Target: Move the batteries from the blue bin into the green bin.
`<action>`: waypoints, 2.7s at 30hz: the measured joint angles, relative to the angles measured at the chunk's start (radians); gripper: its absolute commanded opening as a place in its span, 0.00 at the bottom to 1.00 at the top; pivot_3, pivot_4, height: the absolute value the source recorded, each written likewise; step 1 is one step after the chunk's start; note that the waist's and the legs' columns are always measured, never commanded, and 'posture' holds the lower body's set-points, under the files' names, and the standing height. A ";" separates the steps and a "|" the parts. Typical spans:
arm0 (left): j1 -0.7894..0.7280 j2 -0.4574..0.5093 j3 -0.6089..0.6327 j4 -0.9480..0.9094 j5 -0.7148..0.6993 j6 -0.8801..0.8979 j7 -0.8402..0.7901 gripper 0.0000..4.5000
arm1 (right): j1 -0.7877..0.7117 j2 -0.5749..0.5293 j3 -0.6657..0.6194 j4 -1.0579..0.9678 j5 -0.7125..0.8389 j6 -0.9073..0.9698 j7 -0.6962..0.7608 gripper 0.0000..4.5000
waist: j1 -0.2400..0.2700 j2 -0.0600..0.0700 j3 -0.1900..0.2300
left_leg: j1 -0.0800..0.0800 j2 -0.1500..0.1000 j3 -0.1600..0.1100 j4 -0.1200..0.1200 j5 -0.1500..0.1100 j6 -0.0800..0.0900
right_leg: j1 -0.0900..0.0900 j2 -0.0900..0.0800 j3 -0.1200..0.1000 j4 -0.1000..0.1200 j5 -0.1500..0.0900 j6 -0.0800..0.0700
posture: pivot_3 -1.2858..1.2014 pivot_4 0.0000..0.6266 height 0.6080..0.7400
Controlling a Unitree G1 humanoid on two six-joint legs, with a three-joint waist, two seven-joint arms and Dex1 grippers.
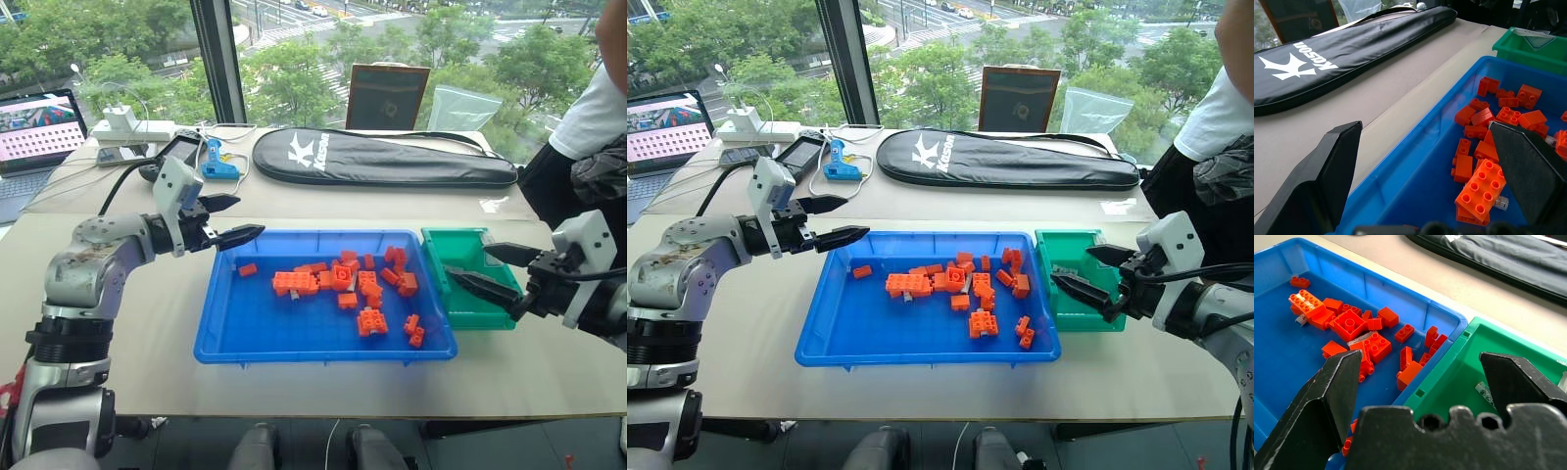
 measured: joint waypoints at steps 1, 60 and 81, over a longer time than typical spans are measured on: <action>0.000 0.000 0.000 0.000 0.000 0.000 0.000 1.00 | 0.000 0.000 0.000 0.000 0.000 0.000 0.000 0.99 | 0.000 0.000 0.000 | 0.000 0.000 0.000 0.000 0.000 0.000 | 0.000 0.000 0.000 0.000 0.000 0.000 | 0.52 0.24 0.95; 0.223 0.131 -0.068 -0.345 -0.108 0.018 -0.202 1.00 | -0.566 0.057 0.986 0.181 -0.508 -0.049 0.329 0.38 | -0.001 -0.003 0.000 | -0.001 0.001 0.000 0.001 -0.001 0.001 | -0.002 0.000 -0.001 0.000 0.000 -0.001 | 0.52 0.24 0.95; 0.192 0.104 -0.090 -0.330 -0.101 -0.002 -0.201 1.00 | -0.645 0.041 0.846 0.401 -0.658 -0.173 0.299 0.80 | -0.004 -0.004 0.000 | -0.001 0.001 0.000 0.001 -0.001 0.001 | -0.002 0.000 -0.001 0.001 0.000 -0.001 | 0.52 0.24 0.95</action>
